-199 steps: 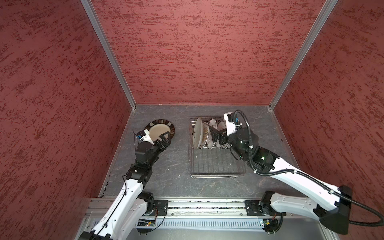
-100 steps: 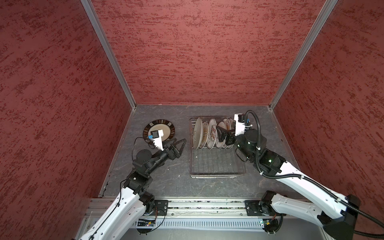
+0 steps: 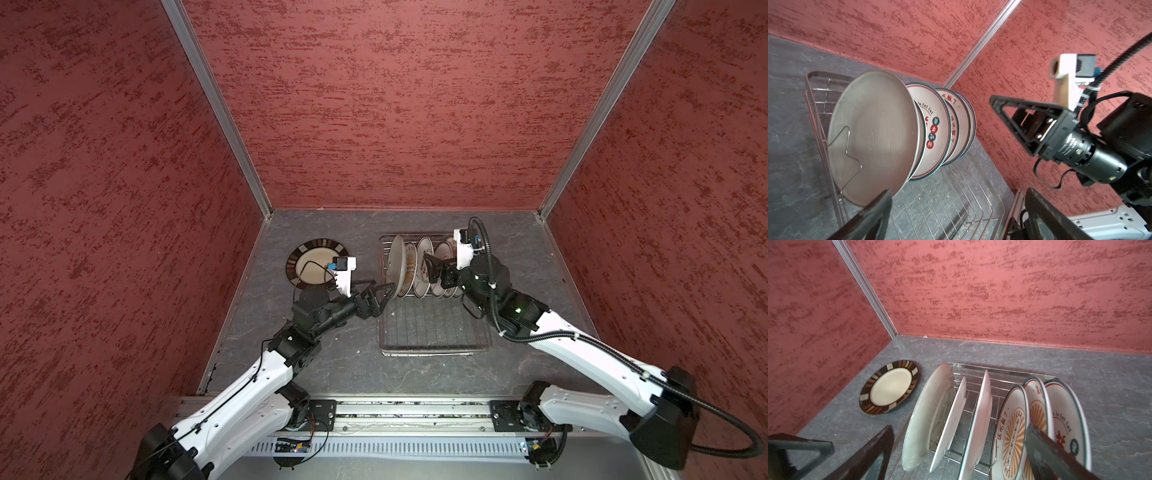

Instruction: Unload the plates from the dish rack

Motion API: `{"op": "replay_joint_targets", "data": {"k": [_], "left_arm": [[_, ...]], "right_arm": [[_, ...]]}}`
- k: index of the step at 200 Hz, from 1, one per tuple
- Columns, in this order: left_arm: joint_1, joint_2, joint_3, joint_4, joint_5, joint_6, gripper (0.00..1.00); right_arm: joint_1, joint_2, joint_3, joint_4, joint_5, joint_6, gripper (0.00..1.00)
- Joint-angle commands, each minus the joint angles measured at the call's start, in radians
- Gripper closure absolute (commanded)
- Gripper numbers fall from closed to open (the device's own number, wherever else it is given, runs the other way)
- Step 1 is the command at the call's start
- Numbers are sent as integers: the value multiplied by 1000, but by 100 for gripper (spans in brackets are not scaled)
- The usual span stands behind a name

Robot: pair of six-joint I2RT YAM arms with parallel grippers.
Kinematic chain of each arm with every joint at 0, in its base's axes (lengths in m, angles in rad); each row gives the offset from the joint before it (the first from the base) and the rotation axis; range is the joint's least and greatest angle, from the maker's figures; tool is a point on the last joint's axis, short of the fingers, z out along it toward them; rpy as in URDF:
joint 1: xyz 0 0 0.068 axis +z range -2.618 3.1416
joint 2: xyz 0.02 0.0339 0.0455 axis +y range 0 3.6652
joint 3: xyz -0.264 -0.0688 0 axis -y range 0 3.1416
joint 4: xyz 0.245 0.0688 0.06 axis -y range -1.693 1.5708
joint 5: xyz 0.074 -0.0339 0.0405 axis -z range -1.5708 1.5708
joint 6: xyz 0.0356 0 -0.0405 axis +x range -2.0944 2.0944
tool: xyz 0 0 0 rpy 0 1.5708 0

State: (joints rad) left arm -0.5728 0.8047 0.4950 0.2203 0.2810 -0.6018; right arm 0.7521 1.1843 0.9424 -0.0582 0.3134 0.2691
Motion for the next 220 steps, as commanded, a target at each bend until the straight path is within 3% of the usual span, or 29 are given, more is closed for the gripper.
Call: {"op": "replay_joint_targets", "data": {"k": [1,42,96,151,220], "left_arm": [[-5,-4,-6,17,-100,-38,1],[-16,-3,-32,80,-108,-61,1],[-40,9,-56,110,-200,-89,1],[-45,21,-103,223,-163,-148,1],[-82,34,-110,245,-177,-127,1]], "right_arm": [[-20,41,73,5,7,-14,1],[-81,125,156,-51,-96,-4,1],[-92,191,197,-127,6,28,1],[-92,213,202,-131,19,11,3],[-91,252,213,-151,49,16,10]]}}
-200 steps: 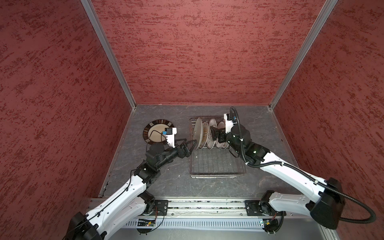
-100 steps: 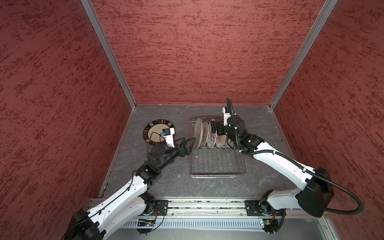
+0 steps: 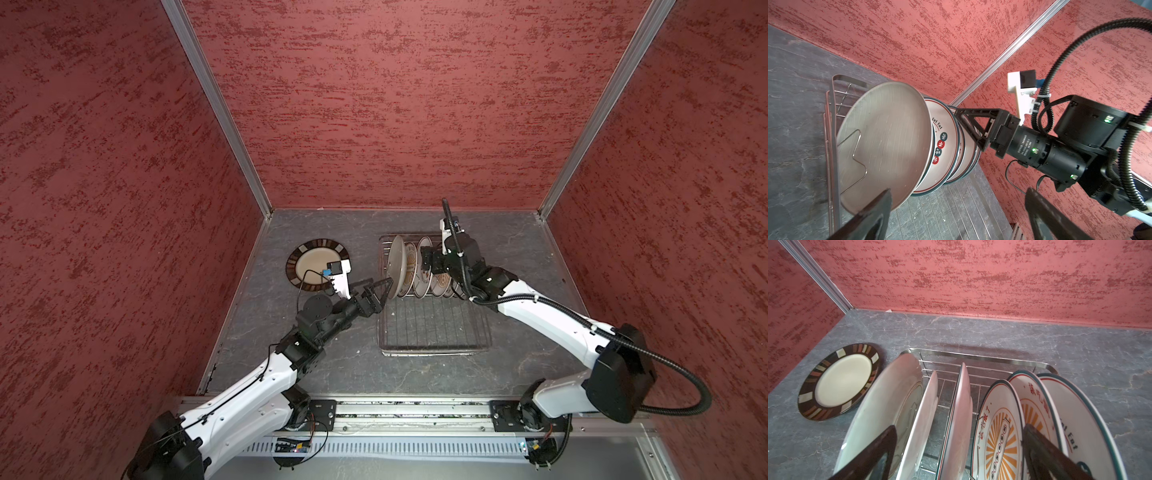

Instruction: Unload the plates from the dish rack

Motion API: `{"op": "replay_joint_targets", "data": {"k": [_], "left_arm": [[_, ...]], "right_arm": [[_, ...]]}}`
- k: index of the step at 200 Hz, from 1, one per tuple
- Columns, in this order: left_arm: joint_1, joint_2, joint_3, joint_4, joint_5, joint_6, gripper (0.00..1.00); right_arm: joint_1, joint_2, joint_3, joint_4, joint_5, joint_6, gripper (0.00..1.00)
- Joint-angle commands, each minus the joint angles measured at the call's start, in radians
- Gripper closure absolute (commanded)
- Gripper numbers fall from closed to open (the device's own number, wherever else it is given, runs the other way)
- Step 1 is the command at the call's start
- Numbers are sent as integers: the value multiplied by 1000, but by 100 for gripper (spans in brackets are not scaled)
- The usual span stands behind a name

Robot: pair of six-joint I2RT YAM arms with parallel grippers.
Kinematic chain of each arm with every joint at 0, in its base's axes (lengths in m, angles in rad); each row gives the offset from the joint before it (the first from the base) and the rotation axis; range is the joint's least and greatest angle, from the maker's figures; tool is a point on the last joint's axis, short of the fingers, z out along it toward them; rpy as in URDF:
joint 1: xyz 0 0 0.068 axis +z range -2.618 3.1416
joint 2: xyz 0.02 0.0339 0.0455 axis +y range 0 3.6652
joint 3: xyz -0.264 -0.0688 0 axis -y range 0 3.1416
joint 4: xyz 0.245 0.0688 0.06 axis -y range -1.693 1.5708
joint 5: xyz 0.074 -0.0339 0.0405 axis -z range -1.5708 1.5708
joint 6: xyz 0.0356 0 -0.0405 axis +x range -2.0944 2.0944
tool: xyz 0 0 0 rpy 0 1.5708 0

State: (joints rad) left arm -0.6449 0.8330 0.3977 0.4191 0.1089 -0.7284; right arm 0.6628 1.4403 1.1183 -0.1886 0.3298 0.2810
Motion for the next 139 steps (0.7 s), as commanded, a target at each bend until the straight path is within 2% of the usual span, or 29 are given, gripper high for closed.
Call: {"op": "replay_joint_targets", "data": {"k": [1,58,112,139], "left_arm": [[-10,5,-12,47,-5,0,1],[-15,20,-13,87,9,11,1],[-15,32,-31,119,-14,20,0],[58,14,-65,146,46,-41,1]], "right_arm": [[-2,-4,37,-21,32,6,10],[6,-40,11,26,19,10,12],[72,-85,-1,71,-3,-12,14],[119,-27,50,47,-33,-25,14]]}}
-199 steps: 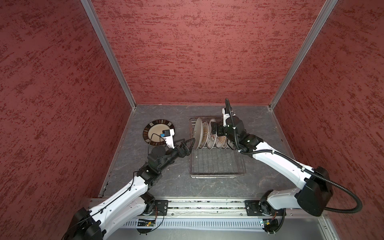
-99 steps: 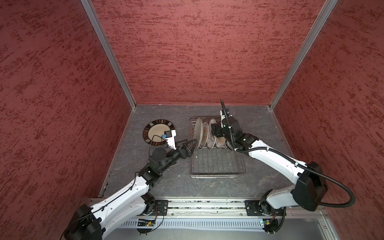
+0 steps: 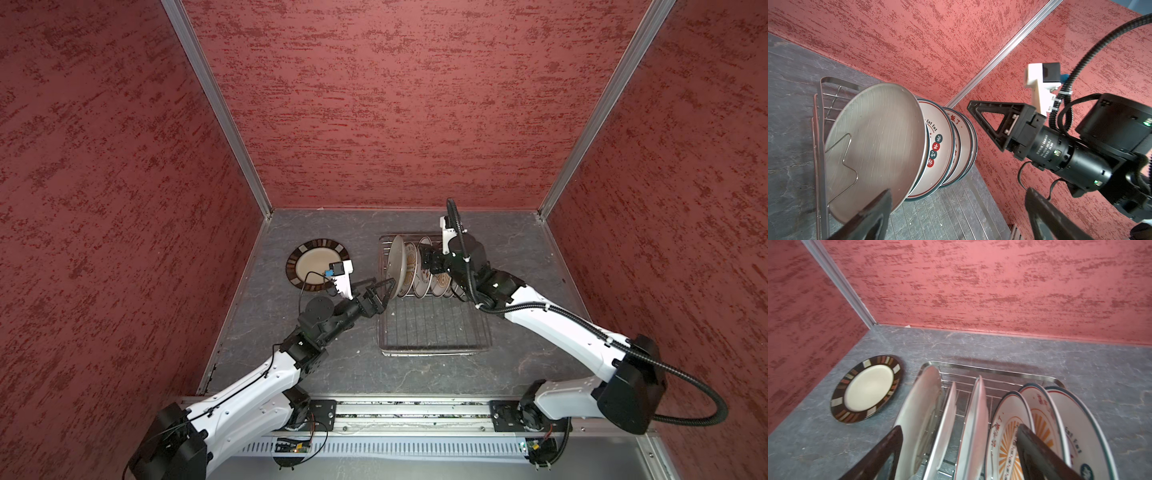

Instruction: Unload the plates from the dish rack

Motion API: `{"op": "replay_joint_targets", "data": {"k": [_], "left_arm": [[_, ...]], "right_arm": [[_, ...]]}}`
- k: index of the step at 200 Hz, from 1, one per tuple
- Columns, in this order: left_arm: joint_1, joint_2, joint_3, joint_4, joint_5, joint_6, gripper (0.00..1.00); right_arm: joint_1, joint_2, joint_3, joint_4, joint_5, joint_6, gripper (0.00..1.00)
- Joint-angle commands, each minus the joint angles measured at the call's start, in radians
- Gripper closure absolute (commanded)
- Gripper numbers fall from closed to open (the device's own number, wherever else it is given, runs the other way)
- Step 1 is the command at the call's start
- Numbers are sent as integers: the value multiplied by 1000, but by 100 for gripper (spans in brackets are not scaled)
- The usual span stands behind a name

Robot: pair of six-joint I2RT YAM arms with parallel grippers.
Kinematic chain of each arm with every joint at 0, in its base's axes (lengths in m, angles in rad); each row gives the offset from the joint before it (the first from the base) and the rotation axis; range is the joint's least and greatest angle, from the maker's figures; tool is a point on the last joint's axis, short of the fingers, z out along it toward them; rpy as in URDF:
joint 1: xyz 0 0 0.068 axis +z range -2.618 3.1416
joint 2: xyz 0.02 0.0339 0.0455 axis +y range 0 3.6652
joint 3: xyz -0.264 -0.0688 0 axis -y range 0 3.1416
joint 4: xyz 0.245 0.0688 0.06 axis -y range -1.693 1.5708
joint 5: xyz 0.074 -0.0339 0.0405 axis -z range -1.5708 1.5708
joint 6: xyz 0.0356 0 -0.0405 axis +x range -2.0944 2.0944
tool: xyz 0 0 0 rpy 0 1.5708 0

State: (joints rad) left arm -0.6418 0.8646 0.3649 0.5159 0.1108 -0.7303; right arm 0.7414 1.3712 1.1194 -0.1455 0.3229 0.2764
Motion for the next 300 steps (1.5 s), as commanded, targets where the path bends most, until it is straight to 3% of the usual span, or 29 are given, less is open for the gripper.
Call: {"op": "replay_joint_targets", "data": {"k": [1,47,86,141,221,273,300], "left_arm": [[57,-19,-35,50,46,-41,1],[127,-126,-57,-66,53,-49,1],[129,-172,-85,-96,26,-49,1],[131,-189,-94,-114,21,-43,0],[129,-197,-125,-87,-4,-53,1],[129,-227,-129,-102,0,-54,0],[129,-246,-132,-117,-10,-54,1]], "right_arm": [[42,44,50,3,-25,-21,14],[101,160,152,-39,23,-20,20],[119,266,260,-162,180,55,30],[134,333,315,-185,166,66,39],[150,408,372,-226,269,67,56],[176,467,434,-284,402,86,64],[180,486,455,-302,416,92,66]]}}
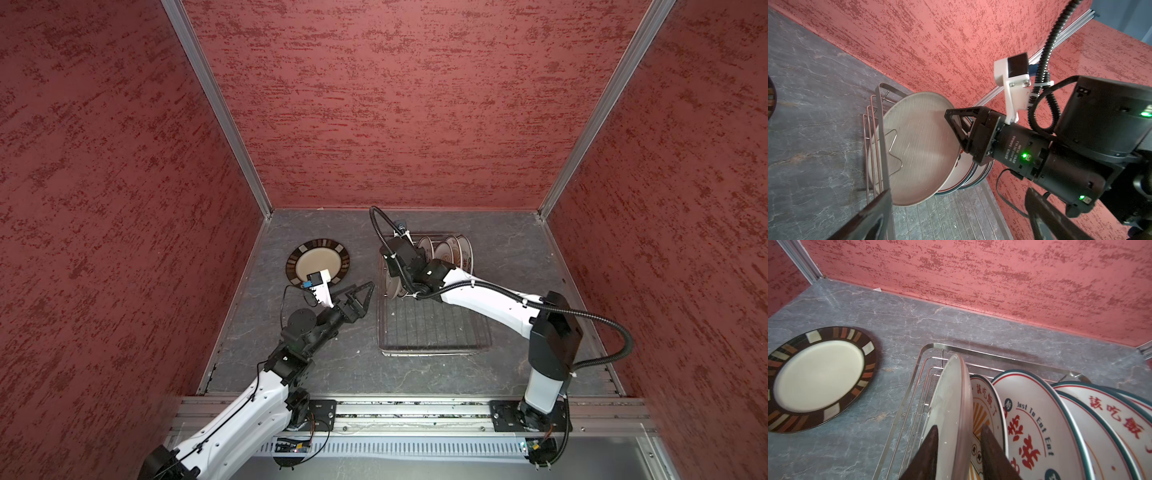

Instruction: Unload the plates from the dish rack

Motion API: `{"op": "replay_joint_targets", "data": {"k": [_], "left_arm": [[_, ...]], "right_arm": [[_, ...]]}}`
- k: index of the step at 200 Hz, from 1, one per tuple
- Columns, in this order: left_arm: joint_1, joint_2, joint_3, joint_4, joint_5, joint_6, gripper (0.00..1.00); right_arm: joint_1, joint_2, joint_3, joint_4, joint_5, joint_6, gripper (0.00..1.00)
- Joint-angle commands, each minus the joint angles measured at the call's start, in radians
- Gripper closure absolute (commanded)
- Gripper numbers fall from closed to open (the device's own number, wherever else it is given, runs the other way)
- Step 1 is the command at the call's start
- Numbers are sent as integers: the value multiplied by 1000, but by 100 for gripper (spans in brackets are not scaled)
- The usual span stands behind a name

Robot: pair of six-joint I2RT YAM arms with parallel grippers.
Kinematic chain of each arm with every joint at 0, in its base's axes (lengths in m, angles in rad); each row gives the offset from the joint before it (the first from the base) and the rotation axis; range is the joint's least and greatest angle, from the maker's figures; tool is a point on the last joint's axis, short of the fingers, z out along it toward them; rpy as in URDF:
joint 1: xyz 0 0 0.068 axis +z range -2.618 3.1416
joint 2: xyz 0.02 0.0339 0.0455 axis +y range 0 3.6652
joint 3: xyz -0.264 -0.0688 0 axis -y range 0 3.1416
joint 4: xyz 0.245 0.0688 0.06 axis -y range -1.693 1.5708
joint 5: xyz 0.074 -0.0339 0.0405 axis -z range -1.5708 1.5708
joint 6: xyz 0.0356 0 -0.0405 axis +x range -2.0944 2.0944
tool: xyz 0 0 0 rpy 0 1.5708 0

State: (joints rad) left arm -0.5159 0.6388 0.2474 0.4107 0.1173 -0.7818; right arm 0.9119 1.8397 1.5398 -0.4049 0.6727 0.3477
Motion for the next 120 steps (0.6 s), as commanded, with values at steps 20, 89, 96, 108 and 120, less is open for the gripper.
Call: {"op": "replay_joint_targets", "data": {"k": [20,89,96,108,120], "left_arm": [[4,-28,-18,-13,-17,0,1],[4,-20,-21,-13,-34,7,0],[3,-19,-21,-15,-40,9,0],[4,-18,-22,-15,-50,9,1],[5,-16,-26,-13,-54,9,1]], "right_arm": [[13,30,50,-61,67,28,67],[13,90,108,-95,48,27,73],[14,97,116,-101,50,27,74],[15,106,130,-111,54,25,77],[15,114,138,-113,56,23,77]]}}
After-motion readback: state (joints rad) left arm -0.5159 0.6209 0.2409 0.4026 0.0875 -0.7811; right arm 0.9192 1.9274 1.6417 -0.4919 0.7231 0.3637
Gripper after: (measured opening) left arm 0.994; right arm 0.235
